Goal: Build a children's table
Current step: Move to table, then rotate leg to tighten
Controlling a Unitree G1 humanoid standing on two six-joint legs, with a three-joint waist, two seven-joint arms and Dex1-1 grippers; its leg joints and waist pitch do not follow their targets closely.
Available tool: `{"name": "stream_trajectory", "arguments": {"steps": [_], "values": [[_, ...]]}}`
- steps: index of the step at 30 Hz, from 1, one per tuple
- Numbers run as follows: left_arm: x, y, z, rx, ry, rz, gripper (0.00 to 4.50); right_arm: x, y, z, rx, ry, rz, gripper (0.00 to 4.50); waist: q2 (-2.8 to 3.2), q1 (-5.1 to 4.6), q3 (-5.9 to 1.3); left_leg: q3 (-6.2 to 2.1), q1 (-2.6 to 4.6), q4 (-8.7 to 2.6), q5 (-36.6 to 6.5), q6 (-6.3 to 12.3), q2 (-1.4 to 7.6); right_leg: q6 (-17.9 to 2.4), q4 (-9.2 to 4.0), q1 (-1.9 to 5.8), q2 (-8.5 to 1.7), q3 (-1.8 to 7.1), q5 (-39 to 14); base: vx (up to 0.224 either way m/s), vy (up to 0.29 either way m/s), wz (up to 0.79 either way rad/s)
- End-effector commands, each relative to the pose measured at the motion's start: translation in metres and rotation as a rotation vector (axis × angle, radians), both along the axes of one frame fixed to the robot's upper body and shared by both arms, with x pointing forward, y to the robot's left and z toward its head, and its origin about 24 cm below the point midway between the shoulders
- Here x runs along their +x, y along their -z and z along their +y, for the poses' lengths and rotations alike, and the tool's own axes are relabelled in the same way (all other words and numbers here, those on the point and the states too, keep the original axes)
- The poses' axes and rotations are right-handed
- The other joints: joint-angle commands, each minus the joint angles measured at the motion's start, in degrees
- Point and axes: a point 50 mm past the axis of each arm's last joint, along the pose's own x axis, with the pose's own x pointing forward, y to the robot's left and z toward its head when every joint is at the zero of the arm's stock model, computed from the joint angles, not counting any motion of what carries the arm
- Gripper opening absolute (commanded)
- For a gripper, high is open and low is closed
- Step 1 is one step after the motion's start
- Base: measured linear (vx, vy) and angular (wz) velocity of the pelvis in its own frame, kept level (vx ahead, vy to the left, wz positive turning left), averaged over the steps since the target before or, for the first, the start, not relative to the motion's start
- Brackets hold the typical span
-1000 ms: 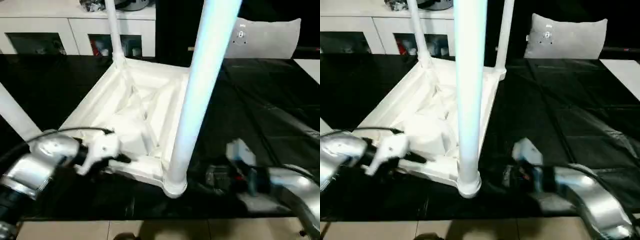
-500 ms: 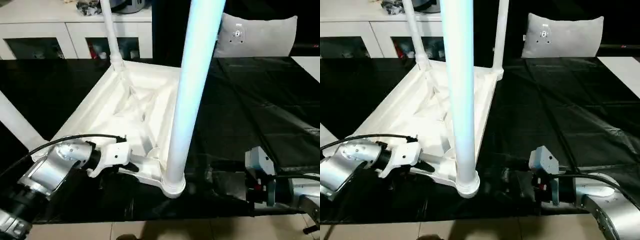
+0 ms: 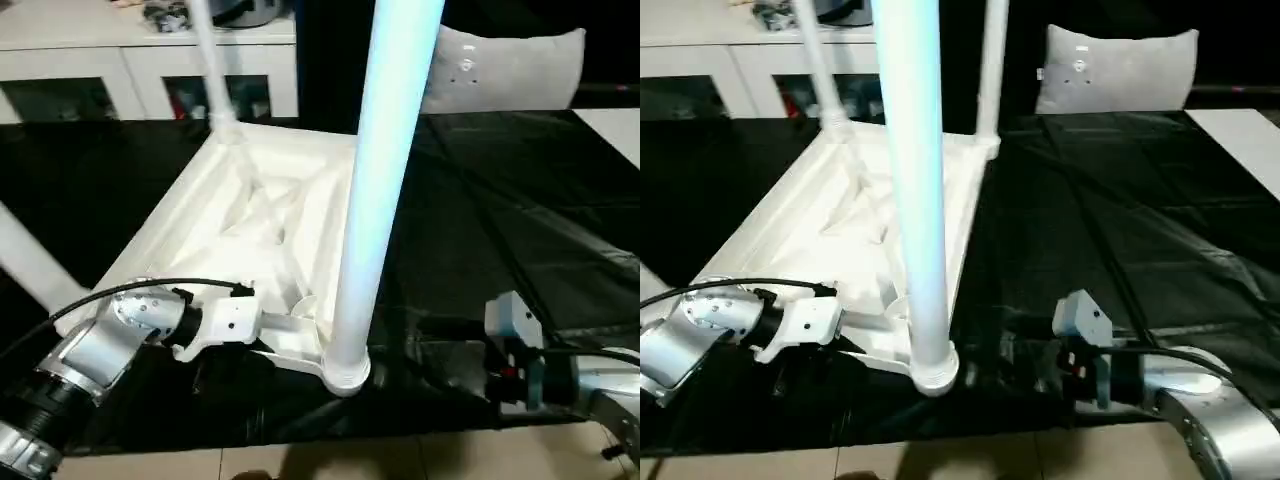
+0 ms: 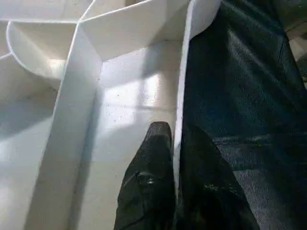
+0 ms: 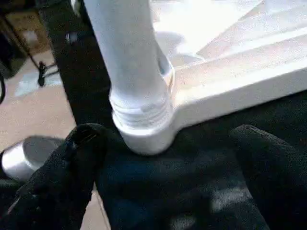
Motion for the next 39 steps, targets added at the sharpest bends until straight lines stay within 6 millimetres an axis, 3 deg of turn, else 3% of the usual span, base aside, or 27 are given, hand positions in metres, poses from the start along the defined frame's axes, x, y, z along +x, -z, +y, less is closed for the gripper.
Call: {"name": "stream_trajectory", "arguments": {"steps": [1,7,10,12,16,18,19,20,21,24,27,30,36,39], "values": [[0.002,0.003,-0.002,-0.034,-0.09,-0.027,0.02,0.001,-0.003,0.004,0.003,0.001,-0.01,4.5,-0.04,0.04,-2.87,-1.97,-0.28,-5.21,-4.53,4.03,5.79,-16.81,-4.18,2.57,-5.82,2.67,-0.76,0.0,0.0,0.0],[0.009,0.009,-0.027,-0.123,-0.223,-0.012,0.02,0.005,-0.001,0.003,0.015,0.064,-0.013,4.5,-0.05,-0.45,-2.84,-1.71,-0.33,-5.04,-5.17,4.12,5.63,-16.25,-4.95,2.59,-5.84,2.78,-6.43,0.0,0.0,0.0],[0.015,0.011,-0.044,-0.167,-0.253,-0.03,0.02,0.012,-0.001,0.002,0.01,0.11,-0.032,4.5,-0.47,-0.68,-2.91,-1.7,-0.52,-4.97,-4.21,4.75,5.43,-15.13,-5.06,2.62,-5.64,2.74,-7.05,0.0,0.0,0.0],[0.017,0.011,-0.05,-0.174,-0.257,-0.046,0.02,0.015,0.001,0.002,-0.007,0.143,-0.035,4.5,-0.26,-0.79,-2.89,-1.72,-0.45,-5.0,-4.29,4.93,5.46,-14.6,-5.25,2.42,-5.58,2.73,-8.51,0.0,0.0,0.0],[0.018,0.01,-0.052,-0.174,-0.244,-0.063,0.02,0.016,0.002,0.003,-0.01,0.136,-0.016,4.5,-0.38,-0.78,-3.01,-1.75,-0.54,-5.03,-4.0,5.41,5.49,-13.87,-5.17,2.42,-5.62,2.77,-7.98,0.0,0.0,0.0],[0.019,0.008,-0.052,-0.184,-0.234,-0.061,0.02,0.018,0.002,0.003,-0.01,0.118,-0.025,4.5,-0.93,-0.85,-3.0,-1.6,-0.58,-5.0,-3.64,5.92,5.48,-13.89,-5.25,2.35,-5.64,2.71,-7.52,0.0,0.0,0.0],[0.02,0.008,-0.052,-0.19,-0.236,-0.058,0.28,0.019,0.001,0.003,-0.01,0.11,-0.032,4.5,-0.67,-0.76,-3.07,-1.67,-0.6,-4.96,-3.52,6.0,5.48,-13.99,-5.09,2.38,-5.72,2.7,-7.55,0.0,0.0,0.0],[0.021,0.007,-0.054,-0.215,-0.245,-0.042,0.28,0.02,0.0,0.003,-0.007,0.108,-0.04,4.5,-1.24,-0.92,-2.93,-1.53,-0.62,-5.03,-3.89,6.08,5.47,-13.78,-5.33,2.29,-5.64,2.69,-8.55,0.0,0.0,0.0],[0.021,0.006,-0.055,-0.232,-0.254,-0.032,0.28,0.021,0.0,0.003,-0.006,0.109,-0.044,4.5,-0.91,-0.78,-2.88,-1.57,-0.53,-5.07,-4.13,5.98,5.52,-13.71,-5.3,2.2,-5.71,2.67,-9.48,0.0,0.0,0.0],[0.022,0.006,-0.056,-0.239,-0.258,-0.041,0.69,0.022,0.0,0.002,-0.011,0.108,-0.048,4.5,-0.86,-0.65,-2.81,-1.52,-0.37,-5.11,-5.2,5.69,5.68,-13.86,-5.46,1.97,-5.76,2.75,-10.63,0.0,0.0,0.0],[0.022,0.006,-0.059,-0.243,-0.256,-0.055,0.78,0.023,0.0,0.001,-0.017,0.108,-0.051,4.5,-0.68,-0.57,-3.05,-1.64,-0.45,-5.26,-3.89,5.75,5.93,-14.17,-5.08,1.99,-5.66,2.6,-7.12,0.0,0.0,0.0],[0.022,0.009,-0.065,-0.242,-0.26,-0.057,0.78,0.024,-0.001,0.0,-0.023,0.108,-0.056,4.5,-1.14,-0.61,-3.16,-1.44,-0.48,-5.04,-2.14,7.01,5.92,-15.18,-4.76,2.18,-5.83,2.55,-1.5,0.0,0.0,0.0],[0.023,0.011,-0.066,-0.228,-0.257,-0.073,0.78,0.025,-0.002,-0.001,-0.024,0.105,-0.063,4.5,-1.25,-0.42,-2.75,-1.37,-0.44,-5.35,-5.37,6.05,5.97,-14.03,-5.43,2.08,-5.91,2.69,-8.64,0.0,0.0,0.0],[0.025,0.014,-0.063,-0.172,-0.246,-0.094,0.52,0.027,-0.002,-0.002,-0.03,0.112,-0.074,4.5,-1.22,-0.39,-2.69,-1.37,-0.36,-5.49,-6.24,5.4,6.04,-13.42,-5.59,1.93,-5.88,2.76,-10.01,0.0,0.0,0.0]]}}
